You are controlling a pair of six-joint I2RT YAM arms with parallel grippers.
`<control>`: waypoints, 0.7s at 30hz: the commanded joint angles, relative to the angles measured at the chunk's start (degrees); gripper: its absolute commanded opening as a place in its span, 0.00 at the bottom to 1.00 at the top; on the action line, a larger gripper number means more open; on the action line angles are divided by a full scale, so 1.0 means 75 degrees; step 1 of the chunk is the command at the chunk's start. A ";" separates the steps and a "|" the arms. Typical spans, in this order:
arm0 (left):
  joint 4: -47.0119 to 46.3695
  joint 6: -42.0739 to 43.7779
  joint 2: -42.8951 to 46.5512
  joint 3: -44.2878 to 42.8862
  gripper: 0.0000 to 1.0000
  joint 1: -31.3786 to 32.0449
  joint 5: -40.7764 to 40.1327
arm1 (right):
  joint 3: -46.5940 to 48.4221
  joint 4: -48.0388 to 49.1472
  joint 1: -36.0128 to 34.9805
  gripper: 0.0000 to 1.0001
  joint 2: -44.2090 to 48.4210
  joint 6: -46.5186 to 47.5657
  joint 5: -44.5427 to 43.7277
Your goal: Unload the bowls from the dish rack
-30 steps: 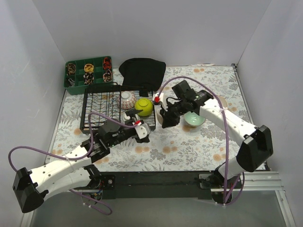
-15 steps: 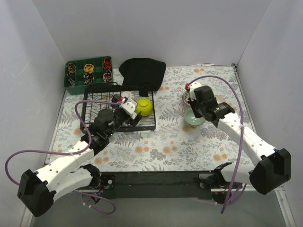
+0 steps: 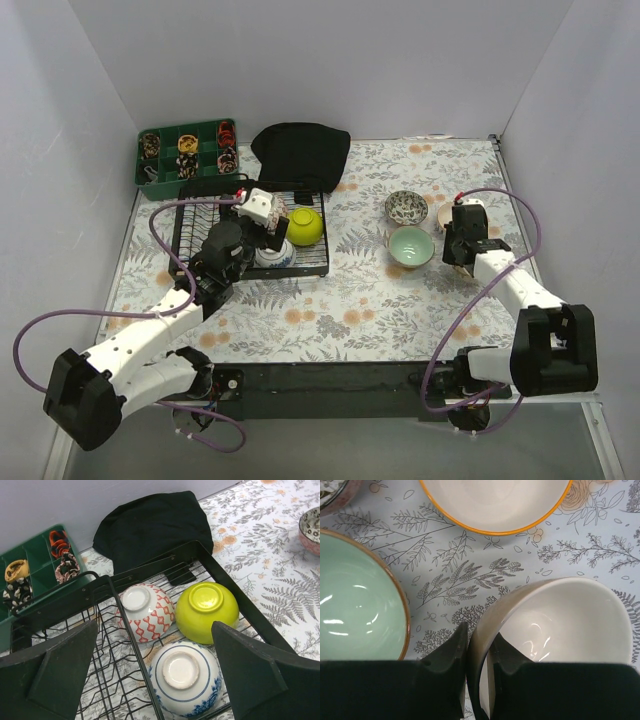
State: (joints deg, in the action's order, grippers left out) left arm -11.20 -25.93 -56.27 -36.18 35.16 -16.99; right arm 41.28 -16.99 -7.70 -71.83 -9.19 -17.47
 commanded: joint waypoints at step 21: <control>0.0192 -0.0714 -0.0325 -0.0507 0.98 -0.0399 -0.0160 | 0.0121 0.1692 0.0289 0.64 -0.0490 -0.0204 0.0595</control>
State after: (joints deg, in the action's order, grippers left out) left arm -10.52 -30.44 -58.04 -38.22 32.42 -18.90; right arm 41.10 -6.46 -5.67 -80.16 -10.44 -14.79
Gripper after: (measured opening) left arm 0.982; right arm 0.614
